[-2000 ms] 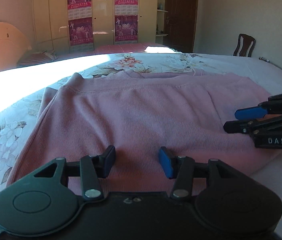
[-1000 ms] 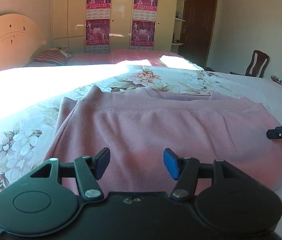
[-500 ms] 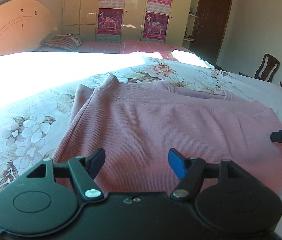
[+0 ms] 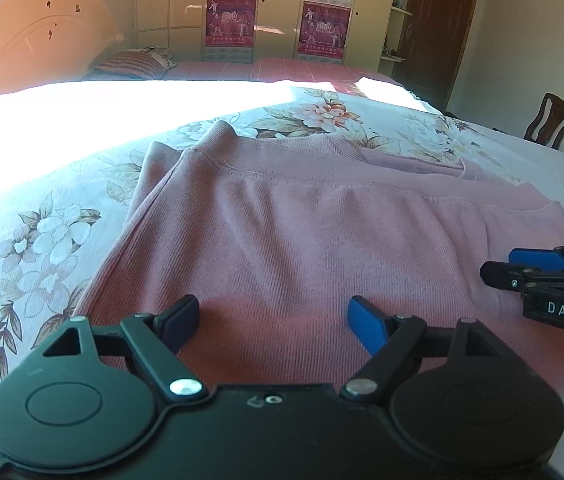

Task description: Fold small clothes

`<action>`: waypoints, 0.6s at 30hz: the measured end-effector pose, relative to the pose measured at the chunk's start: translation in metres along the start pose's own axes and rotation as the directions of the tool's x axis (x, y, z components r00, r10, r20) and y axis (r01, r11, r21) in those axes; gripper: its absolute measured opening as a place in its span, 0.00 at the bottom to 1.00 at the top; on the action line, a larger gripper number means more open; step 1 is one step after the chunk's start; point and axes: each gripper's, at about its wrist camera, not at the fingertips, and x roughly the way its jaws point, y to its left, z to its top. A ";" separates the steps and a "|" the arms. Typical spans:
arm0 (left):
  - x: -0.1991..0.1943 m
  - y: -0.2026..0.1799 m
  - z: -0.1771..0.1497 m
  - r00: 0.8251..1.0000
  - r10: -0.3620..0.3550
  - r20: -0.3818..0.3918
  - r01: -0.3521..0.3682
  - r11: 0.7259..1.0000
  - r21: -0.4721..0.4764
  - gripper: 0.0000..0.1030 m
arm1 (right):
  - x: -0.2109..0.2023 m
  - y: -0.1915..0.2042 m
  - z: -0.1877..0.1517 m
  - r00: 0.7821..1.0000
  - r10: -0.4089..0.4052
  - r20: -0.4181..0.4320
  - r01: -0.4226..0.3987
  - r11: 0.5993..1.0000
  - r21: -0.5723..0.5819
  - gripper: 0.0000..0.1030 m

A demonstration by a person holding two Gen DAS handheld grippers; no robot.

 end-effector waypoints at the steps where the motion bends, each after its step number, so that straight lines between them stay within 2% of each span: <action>1: -0.003 0.001 0.000 1.000 0.003 -0.004 -0.003 1.000 -0.006 0.79 | -0.002 -0.001 0.001 1.000 0.003 0.002 -0.003 1.000 0.009 0.36; 4: -0.012 0.005 -0.001 1.000 -0.005 -0.013 0.004 1.000 -0.024 0.79 | -0.016 -0.005 0.003 0.999 0.013 0.039 -0.015 0.998 0.063 0.36; 7: -0.028 0.011 -0.007 0.999 -0.020 -0.031 0.018 0.998 -0.065 0.80 | -0.022 -0.005 -0.001 0.999 0.006 0.044 -0.008 0.998 0.066 0.39; 8: -0.033 0.014 -0.011 0.999 -0.031 -0.038 0.027 0.996 -0.084 0.81 | -0.022 -0.003 -0.005 0.999 0.003 0.035 -0.005 0.998 0.055 0.43; 10: -0.044 0.021 -0.020 0.997 -0.051 -0.064 0.042 0.990 -0.131 0.83 | -0.019 0.002 -0.014 1.000 -0.013 0.011 0.013 1.000 0.012 0.62; 12: -0.052 0.029 -0.031 0.993 -0.081 -0.091 0.062 0.979 -0.194 0.83 | -0.019 0.006 -0.021 1.000 -0.023 0.005 0.023 1.000 -0.018 0.63; 15: -0.060 0.046 -0.047 0.979 -0.171 -0.114 0.121 0.928 -0.352 0.77 | -0.026 0.002 -0.025 1.000 -0.010 0.021 0.009 1.000 0.024 0.63; 18: -0.061 0.060 -0.058 0.962 -0.258 -0.087 0.181 0.843 -0.507 0.72 | -0.031 -0.002 -0.024 0.999 0.008 0.033 -0.009 0.998 0.059 0.63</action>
